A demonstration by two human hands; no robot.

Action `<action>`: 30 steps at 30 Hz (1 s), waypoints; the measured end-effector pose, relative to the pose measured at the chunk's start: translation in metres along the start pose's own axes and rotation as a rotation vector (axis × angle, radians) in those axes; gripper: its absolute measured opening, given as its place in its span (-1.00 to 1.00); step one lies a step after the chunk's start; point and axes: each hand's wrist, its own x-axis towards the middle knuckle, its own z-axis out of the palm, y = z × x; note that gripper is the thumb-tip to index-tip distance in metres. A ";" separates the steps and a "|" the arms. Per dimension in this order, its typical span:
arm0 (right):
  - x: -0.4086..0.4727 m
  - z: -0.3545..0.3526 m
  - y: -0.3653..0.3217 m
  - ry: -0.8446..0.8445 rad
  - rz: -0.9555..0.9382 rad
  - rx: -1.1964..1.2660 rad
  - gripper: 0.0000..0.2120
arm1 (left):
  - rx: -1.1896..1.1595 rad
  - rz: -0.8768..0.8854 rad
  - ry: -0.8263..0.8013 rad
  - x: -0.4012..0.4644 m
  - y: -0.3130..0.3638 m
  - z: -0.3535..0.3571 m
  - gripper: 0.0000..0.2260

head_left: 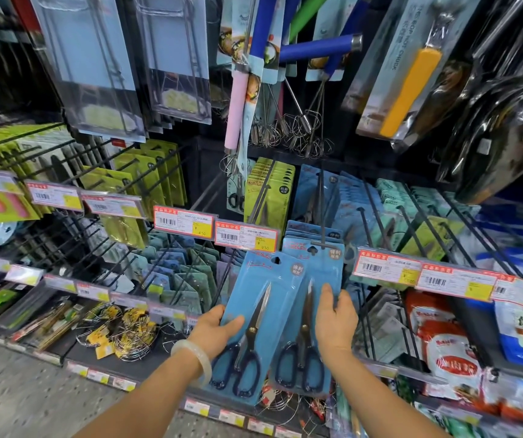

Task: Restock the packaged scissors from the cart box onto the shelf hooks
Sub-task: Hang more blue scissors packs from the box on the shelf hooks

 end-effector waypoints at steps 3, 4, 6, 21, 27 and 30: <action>-0.001 -0.002 -0.002 0.016 -0.008 0.006 -0.68 | -0.003 0.009 0.007 0.001 0.001 0.001 -0.97; -0.001 -0.003 -0.003 0.021 -0.017 0.006 -0.67 | -0.002 0.008 0.009 0.002 0.001 0.001 -0.97; -0.001 -0.005 -0.003 0.028 -0.024 0.008 -0.67 | 0.008 0.006 0.012 0.002 0.000 0.002 -0.96; 0.027 -0.005 -0.004 -0.207 0.170 -0.008 -0.65 | 0.002 0.004 -0.028 0.000 -0.001 0.011 -0.93; 0.044 -0.007 0.004 -0.367 0.114 -0.179 -0.47 | 0.028 0.013 -0.042 -0.004 -0.004 0.013 -0.94; 0.049 -0.010 0.003 -0.394 0.068 -0.239 -0.54 | 0.023 0.004 -0.039 -0.005 -0.004 0.012 -0.96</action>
